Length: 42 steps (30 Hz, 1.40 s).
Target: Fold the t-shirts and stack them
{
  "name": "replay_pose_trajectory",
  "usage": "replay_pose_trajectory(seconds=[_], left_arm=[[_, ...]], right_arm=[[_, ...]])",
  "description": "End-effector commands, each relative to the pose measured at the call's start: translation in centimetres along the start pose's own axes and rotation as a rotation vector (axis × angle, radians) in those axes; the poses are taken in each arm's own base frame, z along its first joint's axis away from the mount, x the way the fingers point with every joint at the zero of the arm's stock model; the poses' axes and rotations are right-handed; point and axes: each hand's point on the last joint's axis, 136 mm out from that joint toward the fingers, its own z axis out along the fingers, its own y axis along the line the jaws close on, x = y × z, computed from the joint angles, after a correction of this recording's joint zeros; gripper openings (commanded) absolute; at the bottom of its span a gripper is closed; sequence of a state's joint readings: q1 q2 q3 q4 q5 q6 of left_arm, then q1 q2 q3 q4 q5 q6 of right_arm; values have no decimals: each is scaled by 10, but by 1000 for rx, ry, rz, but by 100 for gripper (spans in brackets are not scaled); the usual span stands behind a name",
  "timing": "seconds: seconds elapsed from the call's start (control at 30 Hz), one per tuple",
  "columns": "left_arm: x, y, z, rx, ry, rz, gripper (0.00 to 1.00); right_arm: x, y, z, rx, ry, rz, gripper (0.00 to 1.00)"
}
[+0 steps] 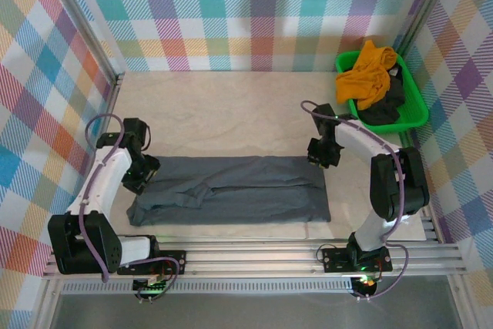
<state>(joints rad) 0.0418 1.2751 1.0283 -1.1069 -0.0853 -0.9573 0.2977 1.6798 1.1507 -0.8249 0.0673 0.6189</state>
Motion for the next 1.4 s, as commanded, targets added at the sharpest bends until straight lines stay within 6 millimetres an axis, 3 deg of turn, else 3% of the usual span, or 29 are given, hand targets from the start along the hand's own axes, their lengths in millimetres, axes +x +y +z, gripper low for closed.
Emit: replay_pose_trajectory(seconds=[0.0, 0.13, 0.23, 0.3, 0.43, 0.57, 0.63, 0.8, 0.97, 1.07, 1.17, 1.27, 1.37], left_arm=[[-6, -29, -1, 76, 30, -68, 57], [-17, -60, 15, 71, 56, -62, 47], [-30, -78, 21, 61, 43, -47, 41], [-33, -84, 32, 39, 50, -34, 36], [-21, -77, 68, -38, 119, -29, 25], [-15, -65, 100, -100, 163, -42, 23], [-14, -72, 116, -87, 207, -50, 23], [-25, -132, 138, 15, 260, 6, 23], [-51, -191, 152, 103, 233, 86, 23], [-61, -217, 141, 167, 213, 103, 25], [-73, -224, 103, 198, 113, 136, 36], [-74, -208, 57, 191, 7, 150, 48], [-48, -180, 33, 203, 11, 94, 52]], right_arm=[[0, 22, -10, -32, -12, -82, 22], [12, 60, 5, -124, 60, -128, 21], [18, 71, 17, -105, 91, -160, 20], [20, 69, 28, -87, 122, -134, 20], [22, 62, 45, -48, 170, -112, 19], [14, 48, 55, -5, 197, -69, 18], [5, 40, 58, 6, 207, -37, 19], [-25, 27, 67, -2, 228, 32, 19], [-80, 33, 68, -59, 205, 61, 19], [-113, 45, 59, -99, 168, 31, 21], [-140, 65, 33, -159, 82, -40, 25], [-148, 78, -1, -193, -7, -84, 31], [-135, 88, -27, -207, -60, -120, 34]])
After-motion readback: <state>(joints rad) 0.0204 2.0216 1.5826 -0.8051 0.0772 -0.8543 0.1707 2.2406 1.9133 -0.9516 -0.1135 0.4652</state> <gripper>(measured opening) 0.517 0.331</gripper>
